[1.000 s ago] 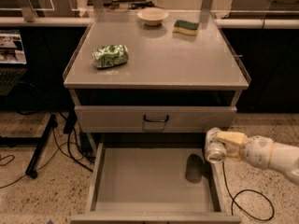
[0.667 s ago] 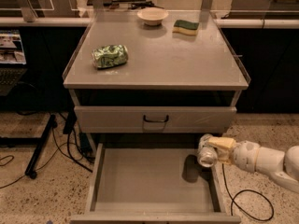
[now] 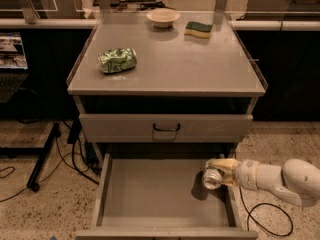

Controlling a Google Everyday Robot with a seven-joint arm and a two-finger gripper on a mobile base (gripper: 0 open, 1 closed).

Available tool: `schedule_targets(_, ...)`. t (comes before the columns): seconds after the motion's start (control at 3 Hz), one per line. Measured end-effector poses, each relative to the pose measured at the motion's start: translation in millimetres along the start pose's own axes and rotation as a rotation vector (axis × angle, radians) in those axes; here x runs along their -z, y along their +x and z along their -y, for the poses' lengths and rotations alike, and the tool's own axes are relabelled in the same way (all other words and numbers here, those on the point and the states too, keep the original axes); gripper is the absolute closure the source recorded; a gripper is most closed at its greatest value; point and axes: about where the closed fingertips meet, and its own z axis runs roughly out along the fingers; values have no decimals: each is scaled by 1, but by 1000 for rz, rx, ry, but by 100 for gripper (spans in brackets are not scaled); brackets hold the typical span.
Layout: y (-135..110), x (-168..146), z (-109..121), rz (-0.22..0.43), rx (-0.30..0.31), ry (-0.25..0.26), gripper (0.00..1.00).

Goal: Place 7up can into middle drawer

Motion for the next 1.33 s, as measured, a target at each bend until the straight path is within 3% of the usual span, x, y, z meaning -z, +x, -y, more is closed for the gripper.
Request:
schedule_targets(0.67,7,-24,47,-57,-110,108,100)
schedule_targets(1.33,5,-28,86,-14,-118,213,100)
